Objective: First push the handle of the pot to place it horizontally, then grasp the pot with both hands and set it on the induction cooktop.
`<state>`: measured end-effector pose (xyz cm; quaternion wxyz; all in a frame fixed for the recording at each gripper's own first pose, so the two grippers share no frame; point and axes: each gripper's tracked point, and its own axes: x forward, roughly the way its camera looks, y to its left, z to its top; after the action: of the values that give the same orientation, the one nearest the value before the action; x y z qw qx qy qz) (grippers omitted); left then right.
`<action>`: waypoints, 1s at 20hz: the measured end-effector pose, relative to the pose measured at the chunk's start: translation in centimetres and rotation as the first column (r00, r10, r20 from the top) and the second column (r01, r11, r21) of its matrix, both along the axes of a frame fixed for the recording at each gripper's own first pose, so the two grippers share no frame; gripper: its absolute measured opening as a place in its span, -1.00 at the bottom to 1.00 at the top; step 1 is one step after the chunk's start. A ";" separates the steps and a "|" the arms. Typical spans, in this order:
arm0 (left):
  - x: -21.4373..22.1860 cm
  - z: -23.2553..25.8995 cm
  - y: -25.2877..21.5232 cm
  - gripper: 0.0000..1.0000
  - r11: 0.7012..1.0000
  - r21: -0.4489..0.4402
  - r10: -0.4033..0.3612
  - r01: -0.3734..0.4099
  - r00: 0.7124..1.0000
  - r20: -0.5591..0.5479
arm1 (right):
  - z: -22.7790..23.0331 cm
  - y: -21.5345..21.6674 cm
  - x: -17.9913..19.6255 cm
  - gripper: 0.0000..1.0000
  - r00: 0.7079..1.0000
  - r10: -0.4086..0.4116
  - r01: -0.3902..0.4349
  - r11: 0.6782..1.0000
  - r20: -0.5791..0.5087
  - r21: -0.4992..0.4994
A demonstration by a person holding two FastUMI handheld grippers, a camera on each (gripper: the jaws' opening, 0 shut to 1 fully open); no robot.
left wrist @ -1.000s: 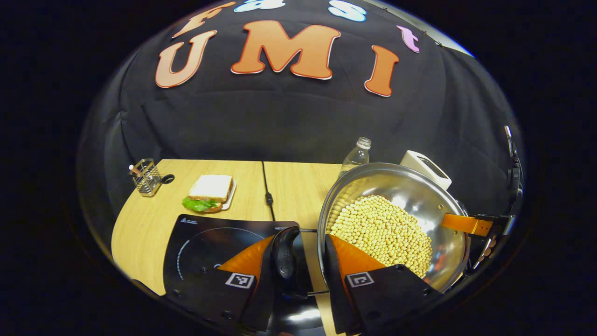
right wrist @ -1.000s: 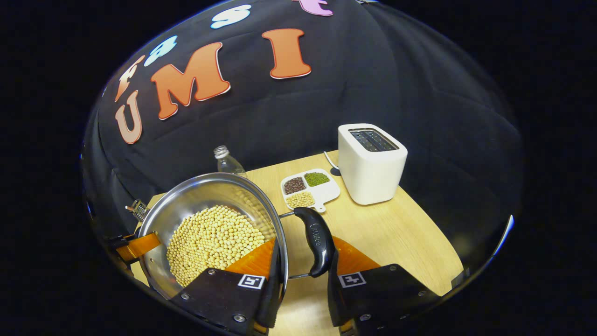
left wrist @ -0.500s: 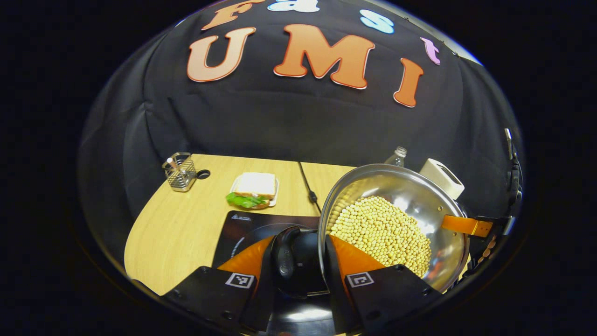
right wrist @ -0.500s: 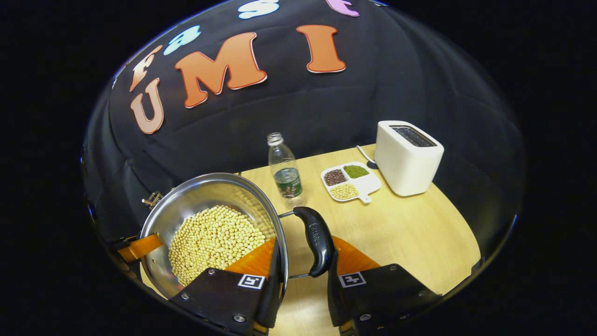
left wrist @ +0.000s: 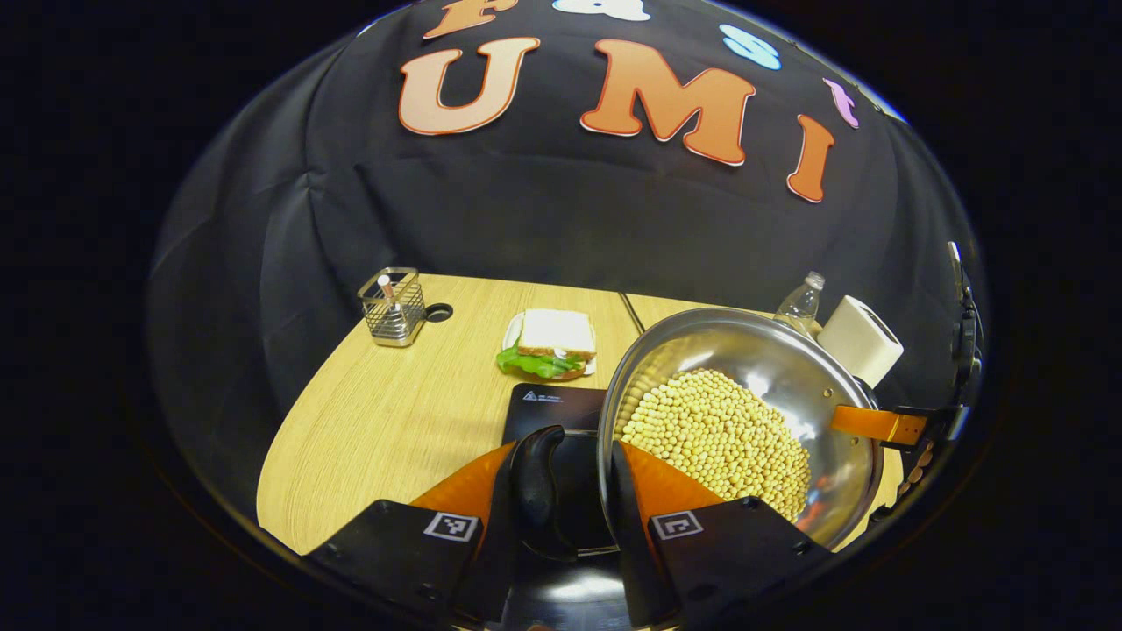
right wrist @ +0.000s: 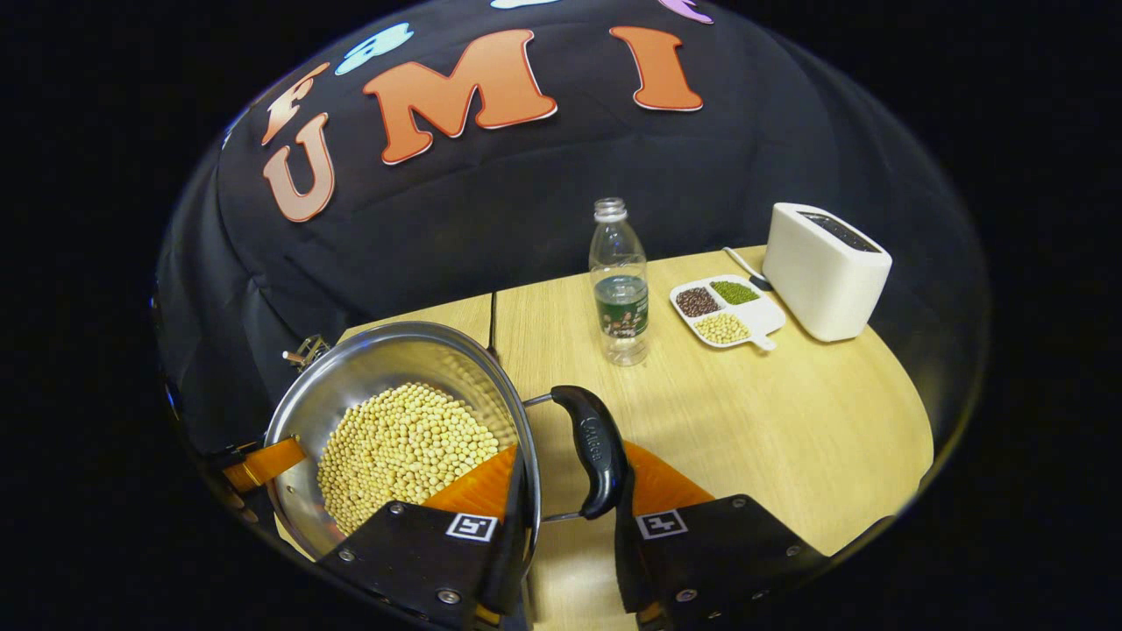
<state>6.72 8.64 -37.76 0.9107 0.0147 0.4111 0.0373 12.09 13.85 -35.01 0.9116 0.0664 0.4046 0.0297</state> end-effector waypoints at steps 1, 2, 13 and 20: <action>0.0 -0.2 0.5 0.21 1.000 0.003 0.002 -0.002 1.000 -0.006 | -0.4 0.6 0.0 -0.13 1.000 0.000 0.000 1.000 -0.007 0.003; 0.0 -0.5 0.9 0.21 1.000 0.007 0.004 -0.004 1.000 -0.012 | -0.8 1.0 -0.2 -0.13 1.000 0.004 -0.004 1.000 -0.014 0.002; -1.1 -3.4 3.6 0.24 1.000 -0.010 0.019 -0.020 0.996 -0.084 | -3.8 3.5 -1.0 -0.12 0.997 0.023 -0.025 0.999 -0.069 -0.020; 0.7 -0.6 4.1 0.43 0.998 0.066 0.023 -0.022 1.000 -0.010 | -3.6 3.5 -1.8 0.07 0.995 0.053 -0.054 0.999 -0.085 -0.001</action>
<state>7.46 12.78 -38.32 0.9069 0.0404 0.4149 0.0610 10.29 17.39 -38.60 0.8926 0.0551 0.4446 0.0505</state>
